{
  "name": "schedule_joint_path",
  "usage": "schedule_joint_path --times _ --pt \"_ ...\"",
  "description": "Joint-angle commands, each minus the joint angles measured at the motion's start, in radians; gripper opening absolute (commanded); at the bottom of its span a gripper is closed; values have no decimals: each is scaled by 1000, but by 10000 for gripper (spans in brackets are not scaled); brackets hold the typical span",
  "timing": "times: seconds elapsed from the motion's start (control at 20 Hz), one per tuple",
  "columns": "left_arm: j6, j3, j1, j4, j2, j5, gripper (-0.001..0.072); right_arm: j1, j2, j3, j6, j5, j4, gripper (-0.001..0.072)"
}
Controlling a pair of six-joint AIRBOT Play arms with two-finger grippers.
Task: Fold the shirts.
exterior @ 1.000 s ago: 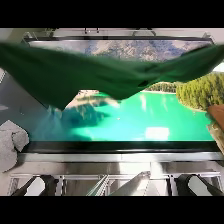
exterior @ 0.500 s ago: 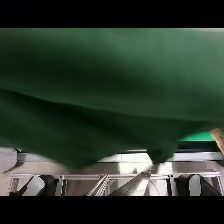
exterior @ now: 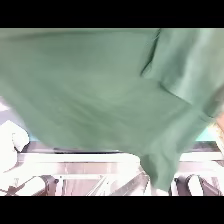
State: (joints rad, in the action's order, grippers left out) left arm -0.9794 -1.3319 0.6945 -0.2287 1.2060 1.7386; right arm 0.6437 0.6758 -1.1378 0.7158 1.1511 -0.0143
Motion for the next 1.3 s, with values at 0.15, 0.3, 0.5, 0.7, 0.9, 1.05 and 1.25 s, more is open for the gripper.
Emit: schedule_joint_path --times 0.15,0.3,0.5,0.7,0.9,1.05,1.25 --pt "105 124 -180 314 366 -194 27 -353 304 307 -173 -319 152 22" --pt "79 -79 -200 317 640 -185 27 -422 540 288 -292 -440 49 22" --pt "-3 -394 -241 317 929 -195 26 -421 839 148 -418 -436 -192 22" --pt "-99 -641 -259 317 1088 -229 27 -421 1037 -22 -385 -351 -230 22" --pt "-208 -724 -259 468 1144 -192 26 -421 1083 -35 -298 -320 -97 22" --pt "-208 -692 -251 553 1144 -119 26 -421 1083 -35 -184 -278 132 22" --pt "-209 -667 -257 674 1144 -57 27 -422 1085 -35 -89 -279 293 22"
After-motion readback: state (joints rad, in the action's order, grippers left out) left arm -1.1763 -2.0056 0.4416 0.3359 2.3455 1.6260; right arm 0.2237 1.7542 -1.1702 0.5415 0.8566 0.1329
